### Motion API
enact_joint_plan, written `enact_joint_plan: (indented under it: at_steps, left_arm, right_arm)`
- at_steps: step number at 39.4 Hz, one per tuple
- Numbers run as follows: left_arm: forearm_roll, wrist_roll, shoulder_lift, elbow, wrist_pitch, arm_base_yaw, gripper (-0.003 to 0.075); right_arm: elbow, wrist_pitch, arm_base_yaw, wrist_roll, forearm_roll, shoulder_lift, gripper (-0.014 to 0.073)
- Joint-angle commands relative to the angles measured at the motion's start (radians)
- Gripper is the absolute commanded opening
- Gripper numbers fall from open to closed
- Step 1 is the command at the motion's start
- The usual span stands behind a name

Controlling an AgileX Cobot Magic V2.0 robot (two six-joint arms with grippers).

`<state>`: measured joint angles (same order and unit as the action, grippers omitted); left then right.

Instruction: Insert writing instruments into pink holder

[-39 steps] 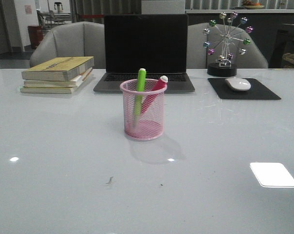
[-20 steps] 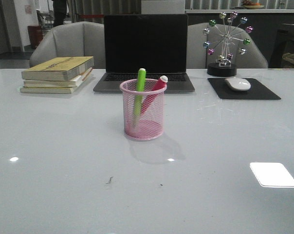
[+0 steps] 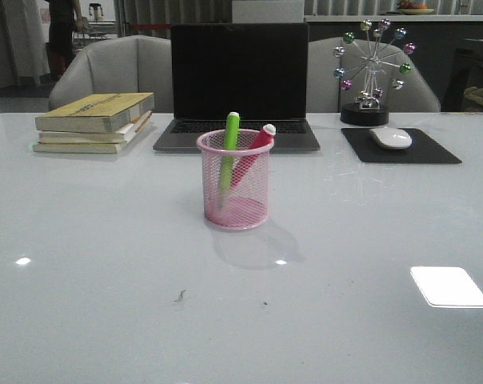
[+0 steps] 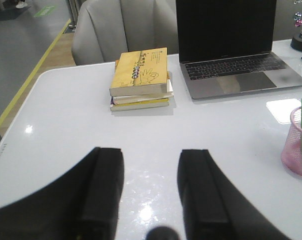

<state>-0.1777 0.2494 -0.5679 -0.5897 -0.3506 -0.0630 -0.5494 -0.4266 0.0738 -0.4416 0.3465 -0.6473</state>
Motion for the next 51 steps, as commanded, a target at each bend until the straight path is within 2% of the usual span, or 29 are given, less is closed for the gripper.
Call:
enact_joint_plan:
  at_steps: [1,30,33,46,51]
  left_arm:
    - [-0.014,-0.003,0.001,-0.029,0.084,0.001,0.033]
    - [-0.014,-0.003,0.001,-0.029,0.084,0.001,0.033]
    - [-0.014,-0.003,0.001,-0.029,0.084,0.001,0.033]
    - [-0.014,-0.003,0.001,-0.029,0.084,0.001,0.033]
    - [-0.014,-0.003,0.001,-0.029,0.084,0.001,0.033]
  right_arm:
    - [-0.027,0.075,0.004,-0.007,0.005,0.004,0.0388]
    - [-0.027,0.086,0.004,-0.007,0.019,0.004,0.0383]
    - [-0.027,0.093,0.004,-0.007,0.039,0.004,0.0341]
    - [-0.027,0.103,0.003,-0.007,0.083,0.004,0.0028]
    - [-0.027,0.103,0.003,-0.007,0.084,0.004,0.0026]
